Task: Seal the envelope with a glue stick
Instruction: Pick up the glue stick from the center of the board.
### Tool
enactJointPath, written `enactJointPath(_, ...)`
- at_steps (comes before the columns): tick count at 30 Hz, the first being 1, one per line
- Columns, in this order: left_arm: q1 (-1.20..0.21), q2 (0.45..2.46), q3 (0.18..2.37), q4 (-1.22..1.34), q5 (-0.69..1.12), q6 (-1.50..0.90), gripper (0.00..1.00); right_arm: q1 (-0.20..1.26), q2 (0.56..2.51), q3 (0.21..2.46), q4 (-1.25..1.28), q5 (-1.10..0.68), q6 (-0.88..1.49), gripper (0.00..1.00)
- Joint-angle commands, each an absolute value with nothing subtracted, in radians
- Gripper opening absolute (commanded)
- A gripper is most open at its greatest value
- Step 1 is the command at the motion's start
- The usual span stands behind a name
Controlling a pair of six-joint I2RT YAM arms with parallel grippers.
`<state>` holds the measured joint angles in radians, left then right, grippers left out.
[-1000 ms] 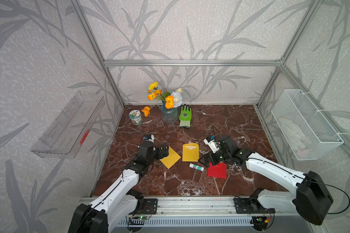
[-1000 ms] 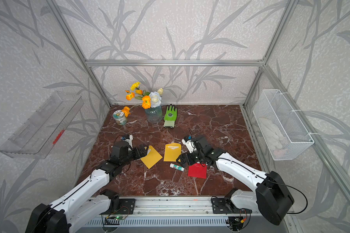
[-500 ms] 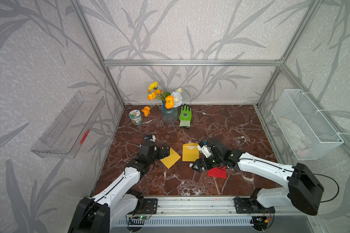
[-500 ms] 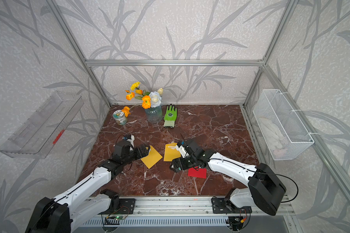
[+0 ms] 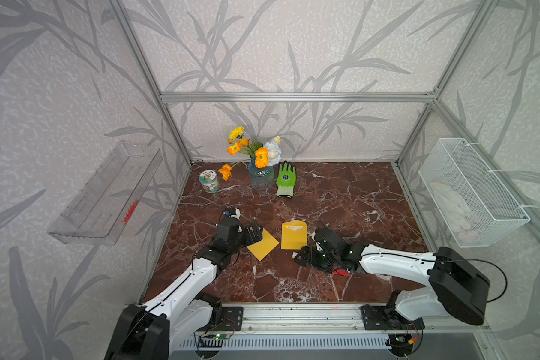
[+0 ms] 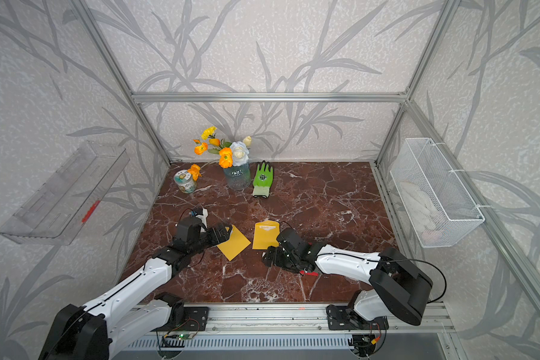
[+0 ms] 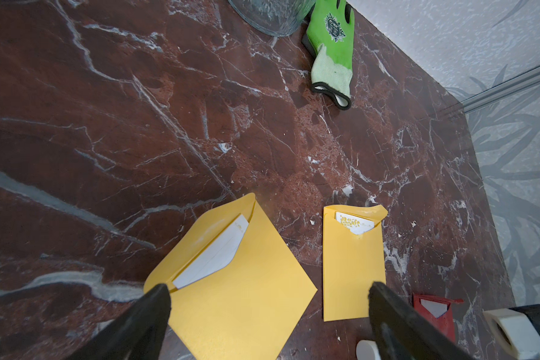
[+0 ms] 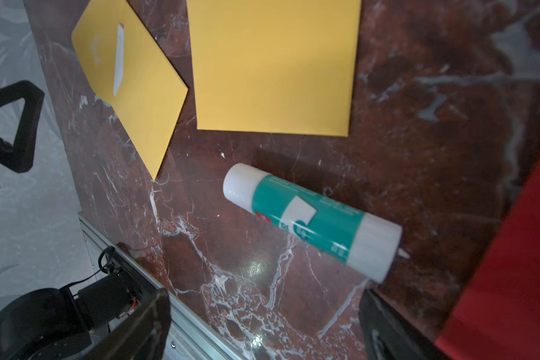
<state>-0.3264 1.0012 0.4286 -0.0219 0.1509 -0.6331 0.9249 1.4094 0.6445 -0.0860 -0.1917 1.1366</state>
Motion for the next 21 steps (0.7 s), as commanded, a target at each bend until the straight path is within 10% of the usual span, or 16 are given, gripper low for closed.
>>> enactJointPath(1,-0.33,0.991,0.424,-0.013,0.141,-0.646,0.99,0.959,1.396,0.72,-0.2,-0.035,1.342,0.94)
enactJointPath(21,-0.33,0.905,0.37,-0.018,0.126,-0.655,1.0,1.002,1.635,0.999,-0.545,0.025,1.852,0.87)
